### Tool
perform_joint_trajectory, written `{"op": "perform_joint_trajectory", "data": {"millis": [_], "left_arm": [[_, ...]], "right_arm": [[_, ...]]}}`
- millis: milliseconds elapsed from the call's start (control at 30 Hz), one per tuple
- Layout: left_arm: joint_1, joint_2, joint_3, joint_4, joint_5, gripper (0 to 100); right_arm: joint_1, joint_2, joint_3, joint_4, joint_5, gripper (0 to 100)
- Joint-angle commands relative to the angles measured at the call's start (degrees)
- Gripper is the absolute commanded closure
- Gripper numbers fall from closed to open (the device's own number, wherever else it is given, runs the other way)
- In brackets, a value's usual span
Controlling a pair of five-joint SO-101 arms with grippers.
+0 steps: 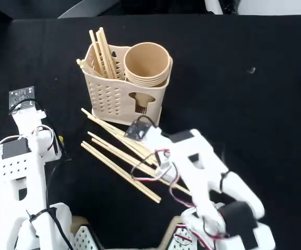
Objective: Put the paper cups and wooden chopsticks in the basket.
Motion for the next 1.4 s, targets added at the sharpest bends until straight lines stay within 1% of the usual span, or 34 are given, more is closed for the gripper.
{"op": "perform_joint_trajectory", "data": {"millis": [0, 100, 133, 167, 233, 400, 467, 600, 867, 1133, 1267, 1367], "left_arm": [[-0.13, -1.05, -0.22, -1.05, 0.53, 81], [-0.13, -1.05, -0.22, -1.05, 0.53, 81], [-0.13, -1.05, -0.22, -1.05, 0.53, 81], [-0.13, -1.05, -0.22, -1.05, 0.53, 81], [-0.13, -1.05, -0.22, -1.05, 0.53, 81], [-0.13, -1.05, -0.22, -1.05, 0.53, 81], [-0.13, -1.05, -0.22, -1.05, 0.53, 81], [-0.13, -1.05, -0.22, -1.05, 0.53, 81], [-0.13, -1.14, -0.22, -1.14, 0.53, 81], [-0.13, -1.14, -0.22, -1.14, 0.53, 81], [-0.13, -1.14, -0.22, -1.14, 0.53, 81], [-0.13, -1.14, -0.22, -1.14, 0.53, 81]], "right_arm": [[-0.70, 3.47, -2.95, -0.70, -0.53, 83.0], [-0.62, 3.47, -3.03, -0.70, -0.62, 97.2], [-0.62, 3.47, -3.12, -0.70, -0.79, 99.3], [-0.62, 3.47, -3.12, -0.44, -0.79, 97.3], [-0.53, 3.47, -3.03, -0.26, -0.88, 99.0], [1.93, -0.13, -2.95, 1.93, -0.53, 98.8], [3.08, -4.09, -2.68, 3.60, -0.26, 98.8], [3.60, -13.05, -1.45, 8.88, 2.55, 98.8], [3.60, -32.31, -1.19, 16.97, 2.64, 98.8], [3.43, -46.55, -0.84, 17.14, 2.20, 98.8], [3.34, -51.82, -1.01, 16.44, -1.05, 98.8], [3.34, -54.64, -1.27, 16.53, -1.49, 98.8]]}}
